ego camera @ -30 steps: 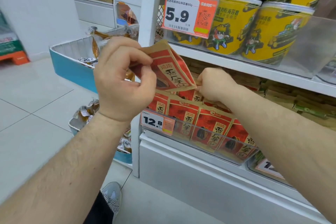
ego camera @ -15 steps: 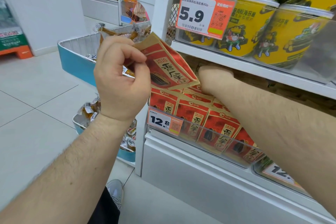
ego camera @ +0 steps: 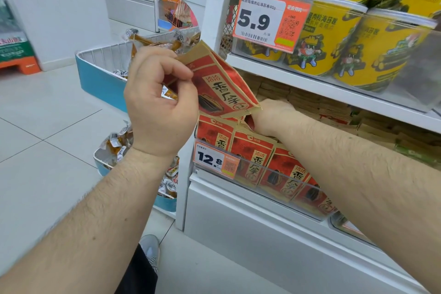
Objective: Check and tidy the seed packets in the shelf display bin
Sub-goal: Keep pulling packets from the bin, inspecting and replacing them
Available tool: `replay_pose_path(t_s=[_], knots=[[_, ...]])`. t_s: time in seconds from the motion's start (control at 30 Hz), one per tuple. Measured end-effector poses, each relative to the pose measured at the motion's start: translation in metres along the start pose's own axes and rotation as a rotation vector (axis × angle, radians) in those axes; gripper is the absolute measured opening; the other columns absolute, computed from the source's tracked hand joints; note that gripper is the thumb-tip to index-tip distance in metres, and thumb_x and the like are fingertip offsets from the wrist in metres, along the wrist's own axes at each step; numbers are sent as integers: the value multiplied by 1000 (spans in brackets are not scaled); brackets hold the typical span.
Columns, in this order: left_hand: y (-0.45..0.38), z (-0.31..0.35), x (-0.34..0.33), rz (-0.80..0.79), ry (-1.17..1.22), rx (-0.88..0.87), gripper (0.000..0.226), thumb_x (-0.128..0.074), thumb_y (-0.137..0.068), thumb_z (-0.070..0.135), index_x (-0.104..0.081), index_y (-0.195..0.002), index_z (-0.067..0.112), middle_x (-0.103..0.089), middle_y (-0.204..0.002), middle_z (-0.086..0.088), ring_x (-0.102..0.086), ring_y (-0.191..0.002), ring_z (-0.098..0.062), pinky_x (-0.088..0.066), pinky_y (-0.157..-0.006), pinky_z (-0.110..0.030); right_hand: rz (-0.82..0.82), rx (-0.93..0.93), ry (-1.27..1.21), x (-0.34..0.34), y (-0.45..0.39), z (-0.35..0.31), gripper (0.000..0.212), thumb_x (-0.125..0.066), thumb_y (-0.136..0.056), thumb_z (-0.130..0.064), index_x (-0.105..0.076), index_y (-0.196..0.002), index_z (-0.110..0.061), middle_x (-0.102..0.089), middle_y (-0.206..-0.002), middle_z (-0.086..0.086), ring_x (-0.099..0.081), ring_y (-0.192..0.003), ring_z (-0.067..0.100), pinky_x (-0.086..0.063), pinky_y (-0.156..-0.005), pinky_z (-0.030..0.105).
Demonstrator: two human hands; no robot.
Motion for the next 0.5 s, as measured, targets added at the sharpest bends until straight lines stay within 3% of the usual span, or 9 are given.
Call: replay_pose_path(t_s=[0.1,0.2,0.3,0.4,0.5], knots=[[-2,1,2,20,12,10,19,-52,-77,-16,-60,-80,1,-51,-88,-10,-50,-87,-10,-42,-75,-23,-15,-12,-18,-1,0,1,22,-46,-96,-23,-62,-111,-21,-53,-78,-3,-48,-63,15,-38,-61,34],[-7,7,6,44,26,12,22,-48,-75,-15,-59,-83,2,-48,-87,4,-48,-86,-3,-41,-75,-21,-7,-34,-49,-1,0,2,21,-48,-93,-20,-65,-106,-18,-56,-79,-2,-54,-70,18,-40,-60,32],[-10,7,5,8,63,90,27,-46,-71,-10,-56,-84,12,-48,-86,11,-50,-83,-8,-46,-73,-29,-7,-74,-235,7,5,11,18,-57,-90,-29,-65,-95,-14,-61,-81,-1,-58,-72,20,-46,-62,32],[-3,0,-9,-194,69,301,24,-48,-72,0,-55,-74,22,-53,-81,12,-57,-81,-18,-52,-69,-41,34,-74,-448,23,18,22,21,-62,-88,-33,-71,-92,-14,-69,-94,3,-62,-81,21,-53,-69,30],[18,-11,-31,-486,55,533,26,-50,-75,4,-55,-67,28,-61,-82,4,-63,-78,-18,-53,-65,-36,250,-60,-755,44,52,25,18,-56,-93,-22,-72,-85,-21,-71,-92,-6,-60,-71,3,-44,-54,18]])
Point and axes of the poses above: each hand's wrist, its own y-axis away from the middle knuckle, its own x-axis out of the back of the hand, z = x × y, the point moved 7 cm from there along -y, towards the middle knuckle
